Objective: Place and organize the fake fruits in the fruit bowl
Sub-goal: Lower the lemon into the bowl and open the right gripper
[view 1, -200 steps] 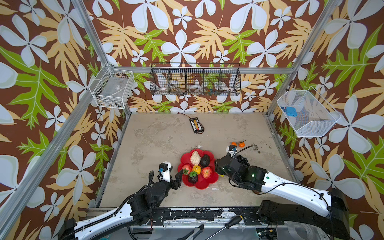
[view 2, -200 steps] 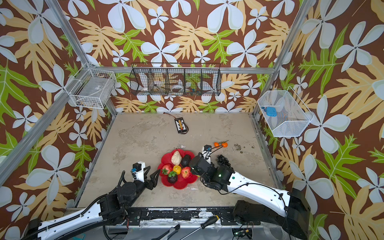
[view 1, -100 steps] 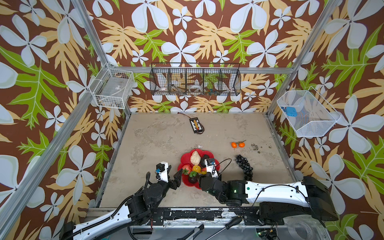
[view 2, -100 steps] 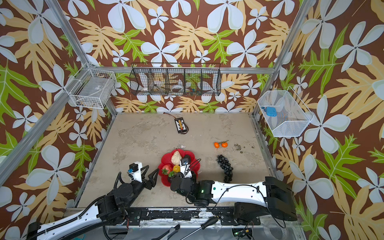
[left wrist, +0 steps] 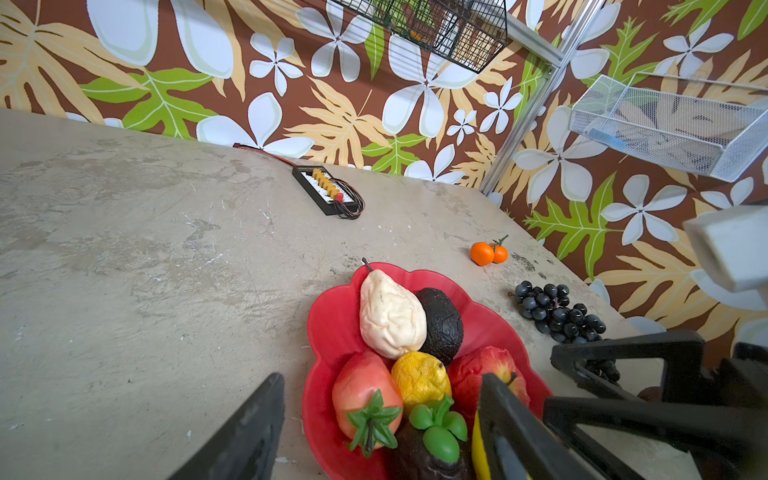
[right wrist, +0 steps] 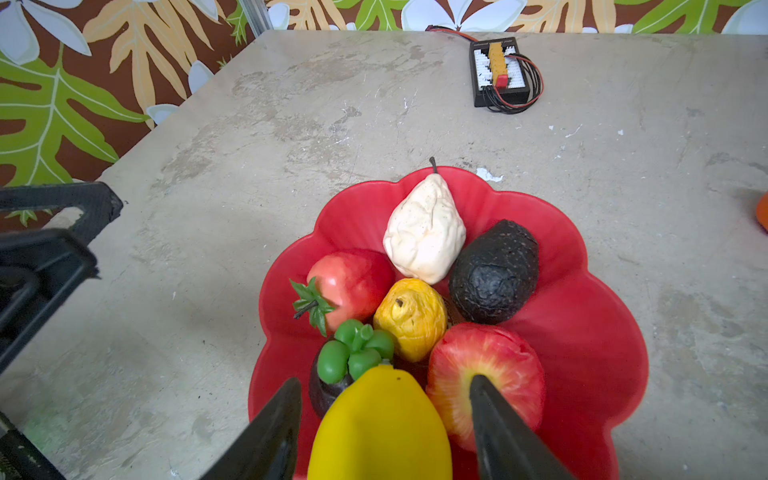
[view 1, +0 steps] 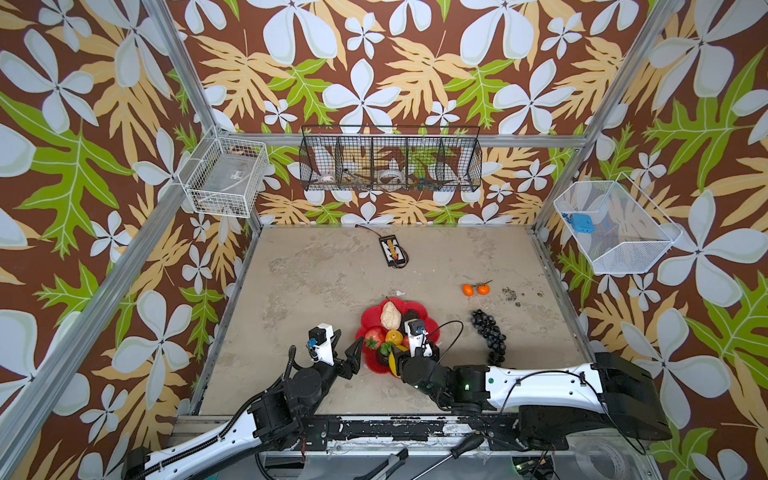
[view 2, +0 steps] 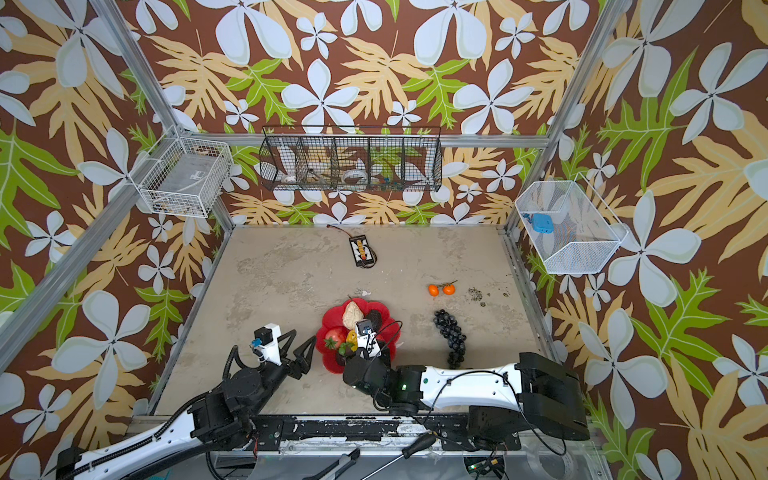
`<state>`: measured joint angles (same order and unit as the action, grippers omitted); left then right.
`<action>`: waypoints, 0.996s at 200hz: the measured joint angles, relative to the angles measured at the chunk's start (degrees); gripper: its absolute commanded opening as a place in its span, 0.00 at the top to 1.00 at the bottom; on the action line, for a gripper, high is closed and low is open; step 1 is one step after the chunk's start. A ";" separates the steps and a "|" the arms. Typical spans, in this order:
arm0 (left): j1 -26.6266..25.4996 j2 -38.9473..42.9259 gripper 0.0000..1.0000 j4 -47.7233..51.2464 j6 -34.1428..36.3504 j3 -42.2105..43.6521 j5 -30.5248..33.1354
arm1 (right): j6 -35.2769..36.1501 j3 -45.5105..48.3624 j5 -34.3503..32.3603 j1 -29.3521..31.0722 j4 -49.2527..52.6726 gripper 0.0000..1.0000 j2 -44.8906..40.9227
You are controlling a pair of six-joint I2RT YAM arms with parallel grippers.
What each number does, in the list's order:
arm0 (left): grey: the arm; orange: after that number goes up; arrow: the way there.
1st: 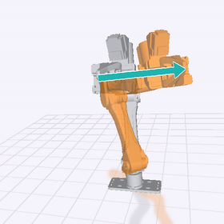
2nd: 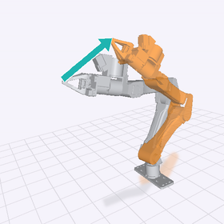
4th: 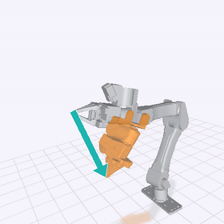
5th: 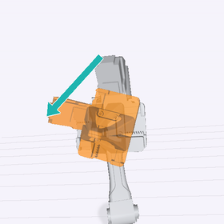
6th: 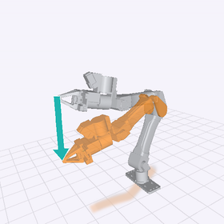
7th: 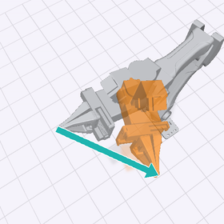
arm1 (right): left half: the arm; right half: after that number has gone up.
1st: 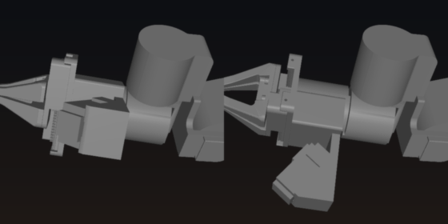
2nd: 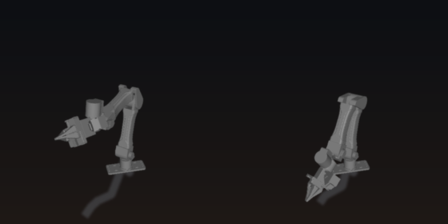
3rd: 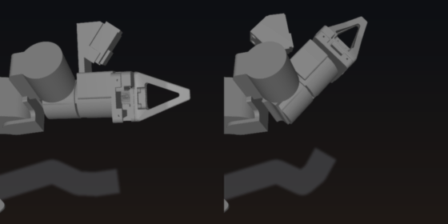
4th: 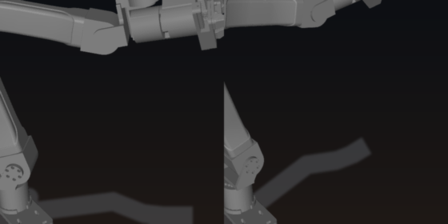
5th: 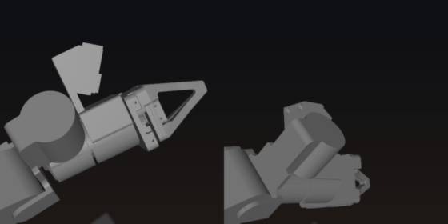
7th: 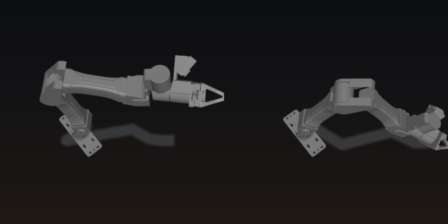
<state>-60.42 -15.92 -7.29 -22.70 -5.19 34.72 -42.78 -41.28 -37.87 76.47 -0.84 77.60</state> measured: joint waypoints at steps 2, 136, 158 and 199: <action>0.00 -0.04 0.26 0.00 0.00 0.00 0.00 | 0.07 -0.17 0.24 0.00 0.33 0.33 0.04; 0.00 -0.20 0.26 0.00 0.00 0.00 0.22 | 4.00 -6.25 15.37 -0.68 21.68 0.37 1.16; 0.00 -0.20 0.25 0.00 0.00 0.00 0.22 | 3.61 -5.60 15.15 -1.84 23.23 0.41 1.75; 0.00 -0.35 0.25 0.00 0.00 0.00 0.20 | 2.93 -4.90 15.04 -2.12 23.50 0.43 2.93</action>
<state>-60.42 -16.27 -7.29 -22.70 -5.19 34.92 -39.86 -46.17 -22.83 74.35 22.65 80.53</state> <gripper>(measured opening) 0.747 0.579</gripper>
